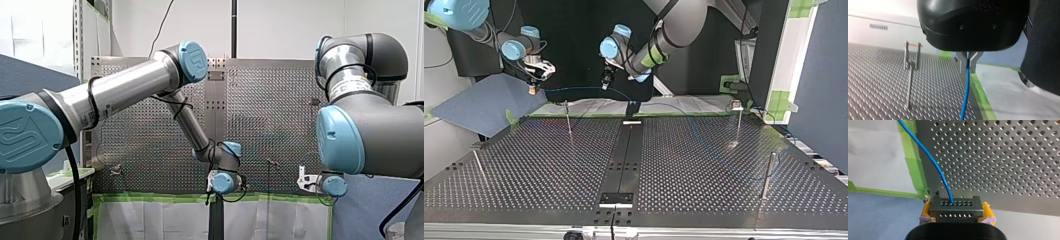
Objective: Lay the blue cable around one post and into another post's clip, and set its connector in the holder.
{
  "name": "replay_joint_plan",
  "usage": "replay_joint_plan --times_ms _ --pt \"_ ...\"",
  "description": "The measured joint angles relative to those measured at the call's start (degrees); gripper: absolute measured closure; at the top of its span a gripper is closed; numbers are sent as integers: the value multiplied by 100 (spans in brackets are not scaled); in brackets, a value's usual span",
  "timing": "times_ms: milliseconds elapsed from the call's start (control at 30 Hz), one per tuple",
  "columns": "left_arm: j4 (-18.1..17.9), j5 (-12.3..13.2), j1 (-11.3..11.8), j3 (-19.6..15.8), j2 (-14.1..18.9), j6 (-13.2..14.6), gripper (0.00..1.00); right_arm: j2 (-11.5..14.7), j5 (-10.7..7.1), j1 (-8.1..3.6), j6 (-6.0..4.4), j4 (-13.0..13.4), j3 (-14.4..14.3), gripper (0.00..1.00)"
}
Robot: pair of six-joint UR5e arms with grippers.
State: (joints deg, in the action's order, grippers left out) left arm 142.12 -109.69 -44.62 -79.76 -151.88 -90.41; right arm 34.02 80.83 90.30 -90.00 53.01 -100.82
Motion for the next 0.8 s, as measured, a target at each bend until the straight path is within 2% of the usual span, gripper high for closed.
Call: replay_joint_plan --times_ms 167,300,500,733,800 --pt "5 0 -155 -12 167 28 100 135 -57 -101 -18 -34 -11 100" --pt "9 8 -243 -12 273 28 100 225 -132 -187 -96 -38 -12 100" --pt "11 26 -239 -8 321 24 100 350 -202 -336 -261 -20 -13 100" --pt "71 54 -238 88 339 23 100 364 -269 -537 -577 194 -5 100" --pt "84 57 -234 137 339 23 100 364 -280 -574 -621 218 6 100"
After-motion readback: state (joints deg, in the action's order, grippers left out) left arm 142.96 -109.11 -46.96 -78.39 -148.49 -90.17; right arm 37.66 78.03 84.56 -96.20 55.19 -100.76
